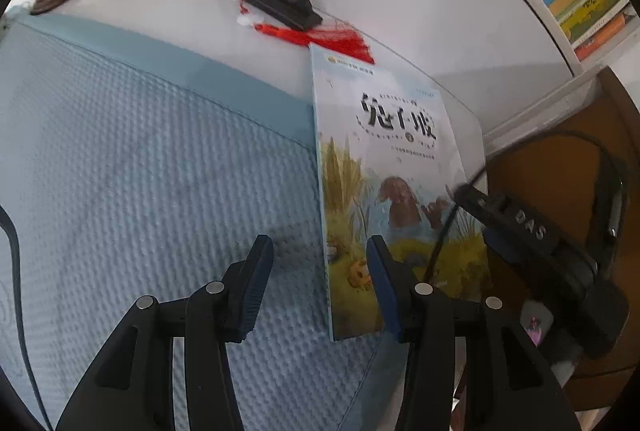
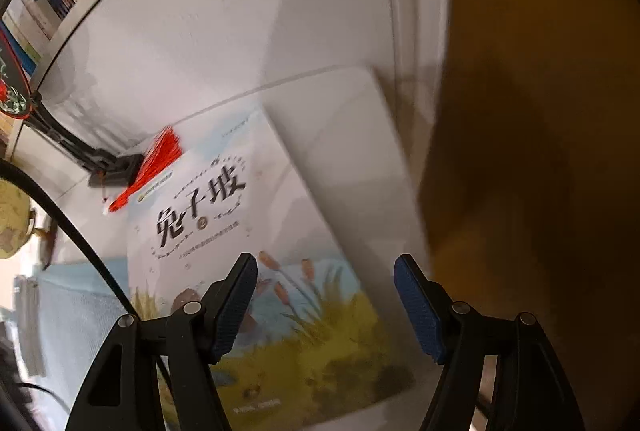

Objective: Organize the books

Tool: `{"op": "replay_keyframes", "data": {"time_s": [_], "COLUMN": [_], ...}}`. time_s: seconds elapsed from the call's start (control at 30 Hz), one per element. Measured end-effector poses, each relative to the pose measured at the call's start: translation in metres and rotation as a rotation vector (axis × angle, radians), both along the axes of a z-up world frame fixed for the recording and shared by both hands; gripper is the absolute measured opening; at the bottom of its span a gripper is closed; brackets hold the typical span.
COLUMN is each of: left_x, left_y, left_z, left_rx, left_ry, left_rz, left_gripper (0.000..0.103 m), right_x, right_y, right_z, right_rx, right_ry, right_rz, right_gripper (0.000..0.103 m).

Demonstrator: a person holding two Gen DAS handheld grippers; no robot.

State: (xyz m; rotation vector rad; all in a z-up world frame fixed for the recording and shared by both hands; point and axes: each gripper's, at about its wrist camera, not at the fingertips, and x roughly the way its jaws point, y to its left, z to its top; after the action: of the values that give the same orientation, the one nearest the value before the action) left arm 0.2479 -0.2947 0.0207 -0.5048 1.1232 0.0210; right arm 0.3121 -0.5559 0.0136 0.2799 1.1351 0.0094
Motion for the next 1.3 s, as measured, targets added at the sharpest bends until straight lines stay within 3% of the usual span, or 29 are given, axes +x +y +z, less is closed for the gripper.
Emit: {"op": "replay_keyframes", "data": {"time_s": [0.07, 0.27, 0.47, 0.63, 0.87, 0.97, 1.03, 1.3], "left_x": [0.001, 0.003, -0.023, -0.086, -0.201, -0.222, -0.228, -0.229], "left_y": [-0.001, 0.002, -0.002, 0.014, 0.067, 0.082, 0.087, 0.080], "left_z": [0.000, -0.001, 0.019, 0.033, 0.022, 0.013, 0.011, 0.008], "left_rx": [-0.006, -0.127, -0.066, -0.024, 0.054, 0.062, 0.088, 0.163], "left_ry": [-0.014, -0.029, -0.071, -0.055, 0.057, 0.083, 0.083, 0.045], "left_rz": [-0.009, -0.042, -0.066, -0.039, 0.126, 0.157, 0.168, 0.045], "left_gripper": [0.046, 0.046, 0.046, 0.046, 0.046, 0.046, 0.044, 0.044], "right_x": [-0.001, -0.011, -0.043, -0.098, -0.195, -0.218, -0.228, -0.257], "right_y": [0.003, 0.018, 0.047, 0.086, 0.149, 0.154, 0.155, 0.150], "right_z": [0.003, 0.006, 0.036, 0.056, 0.040, 0.032, 0.030, 0.020], "right_rx": [-0.023, 0.067, 0.014, 0.037, 0.121, 0.148, 0.108, -0.001], "right_ry": [-0.019, 0.026, -0.012, -0.001, 0.103, 0.136, 0.118, 0.075], "right_rz": [0.004, 0.107, 0.240, 0.405, 0.608, 0.619, 0.607, 0.532], "right_gripper": [0.070, 0.070, 0.070, 0.070, 0.070, 0.066, 0.064, 0.055]}}
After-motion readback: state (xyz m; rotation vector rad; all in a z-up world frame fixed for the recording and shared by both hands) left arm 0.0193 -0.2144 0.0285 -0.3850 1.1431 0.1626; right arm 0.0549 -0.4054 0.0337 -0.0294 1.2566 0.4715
